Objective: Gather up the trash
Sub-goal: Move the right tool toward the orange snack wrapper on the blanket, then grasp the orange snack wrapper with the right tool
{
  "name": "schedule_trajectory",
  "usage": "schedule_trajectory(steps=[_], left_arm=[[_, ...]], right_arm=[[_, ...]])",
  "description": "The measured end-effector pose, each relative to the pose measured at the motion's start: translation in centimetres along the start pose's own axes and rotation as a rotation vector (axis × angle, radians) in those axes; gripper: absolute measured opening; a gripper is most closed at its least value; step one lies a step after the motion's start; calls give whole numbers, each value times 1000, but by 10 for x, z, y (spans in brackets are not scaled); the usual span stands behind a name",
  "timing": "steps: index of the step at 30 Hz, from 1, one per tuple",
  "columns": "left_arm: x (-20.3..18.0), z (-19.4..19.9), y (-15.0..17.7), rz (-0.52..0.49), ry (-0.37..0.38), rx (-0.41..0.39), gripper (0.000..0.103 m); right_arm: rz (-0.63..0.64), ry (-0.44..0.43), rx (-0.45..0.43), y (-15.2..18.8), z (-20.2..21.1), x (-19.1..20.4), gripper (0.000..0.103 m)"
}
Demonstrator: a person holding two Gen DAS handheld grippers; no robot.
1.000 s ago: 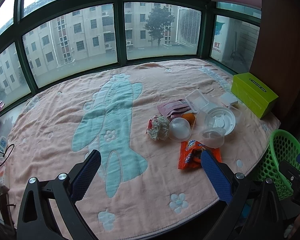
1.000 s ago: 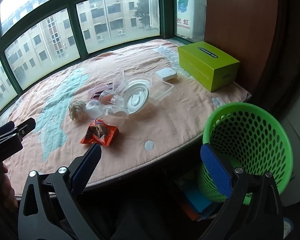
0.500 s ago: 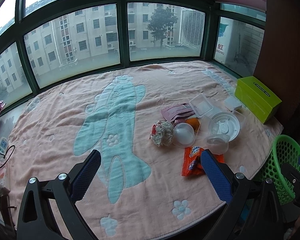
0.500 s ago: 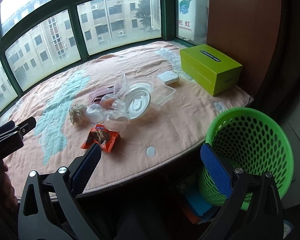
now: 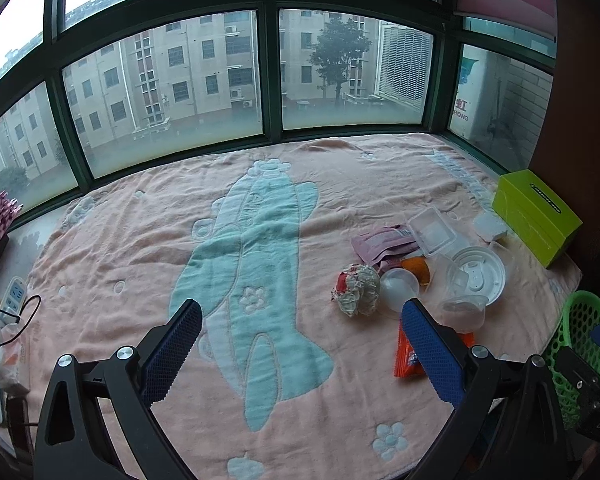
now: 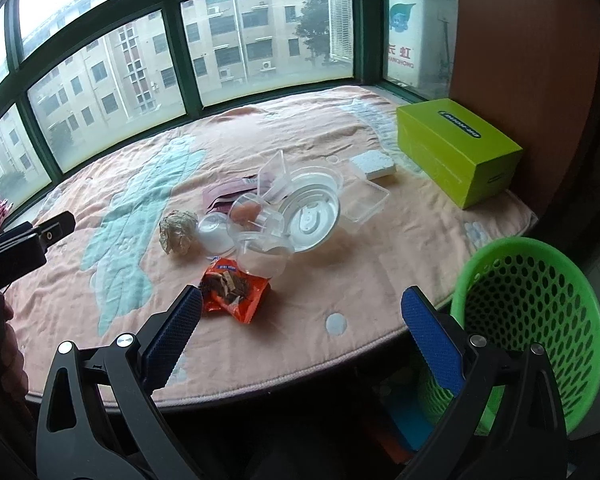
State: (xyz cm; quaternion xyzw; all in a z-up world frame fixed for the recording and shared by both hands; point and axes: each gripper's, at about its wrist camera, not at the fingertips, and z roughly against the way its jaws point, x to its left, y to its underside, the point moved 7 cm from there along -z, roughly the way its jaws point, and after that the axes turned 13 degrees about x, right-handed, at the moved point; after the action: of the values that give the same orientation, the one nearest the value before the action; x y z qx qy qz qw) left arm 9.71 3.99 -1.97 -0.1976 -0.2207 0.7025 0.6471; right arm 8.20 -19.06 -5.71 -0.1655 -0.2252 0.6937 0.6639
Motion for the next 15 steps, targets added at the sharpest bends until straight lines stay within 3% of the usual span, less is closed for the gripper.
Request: schedule_trajectory(steps=[5, 15], left_arm=[[17, -4, -6, 13, -9, 1, 97], [47, -30, -6, 50, -4, 50, 97]], right_arm=[[28, -44, 43, 1, -26, 22, 98], [-35, -122, 151, -4, -81, 41, 98]])
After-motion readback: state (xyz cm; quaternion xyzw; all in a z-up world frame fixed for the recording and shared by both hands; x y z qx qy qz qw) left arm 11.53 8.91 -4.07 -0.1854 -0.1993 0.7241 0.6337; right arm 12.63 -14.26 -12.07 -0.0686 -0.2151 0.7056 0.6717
